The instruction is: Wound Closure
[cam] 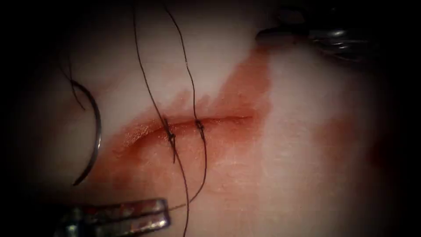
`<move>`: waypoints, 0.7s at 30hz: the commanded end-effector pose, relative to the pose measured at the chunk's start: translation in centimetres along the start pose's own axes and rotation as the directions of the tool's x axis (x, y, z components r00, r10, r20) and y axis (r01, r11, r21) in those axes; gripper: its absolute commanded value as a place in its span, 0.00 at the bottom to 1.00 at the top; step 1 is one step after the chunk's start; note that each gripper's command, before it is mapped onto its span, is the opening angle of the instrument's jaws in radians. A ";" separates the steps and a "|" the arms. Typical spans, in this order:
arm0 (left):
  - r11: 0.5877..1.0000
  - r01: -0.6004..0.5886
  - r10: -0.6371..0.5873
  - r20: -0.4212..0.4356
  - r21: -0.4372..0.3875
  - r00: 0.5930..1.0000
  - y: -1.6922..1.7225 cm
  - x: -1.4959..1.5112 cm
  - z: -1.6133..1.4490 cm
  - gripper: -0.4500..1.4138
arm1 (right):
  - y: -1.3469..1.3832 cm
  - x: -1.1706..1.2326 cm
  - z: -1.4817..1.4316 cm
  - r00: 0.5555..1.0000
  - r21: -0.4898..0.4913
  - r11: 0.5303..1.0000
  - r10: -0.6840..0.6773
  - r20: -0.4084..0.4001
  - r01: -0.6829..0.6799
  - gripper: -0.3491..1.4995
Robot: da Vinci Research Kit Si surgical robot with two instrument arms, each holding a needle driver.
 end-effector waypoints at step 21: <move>0.999 -0.042 0.041 0.030 0.023 0.999 -0.81 0.12 0.48 0.00 | -0.94 0.05 0.61 0.988 0.184 0.974 -0.113 -0.106 0.132 0.00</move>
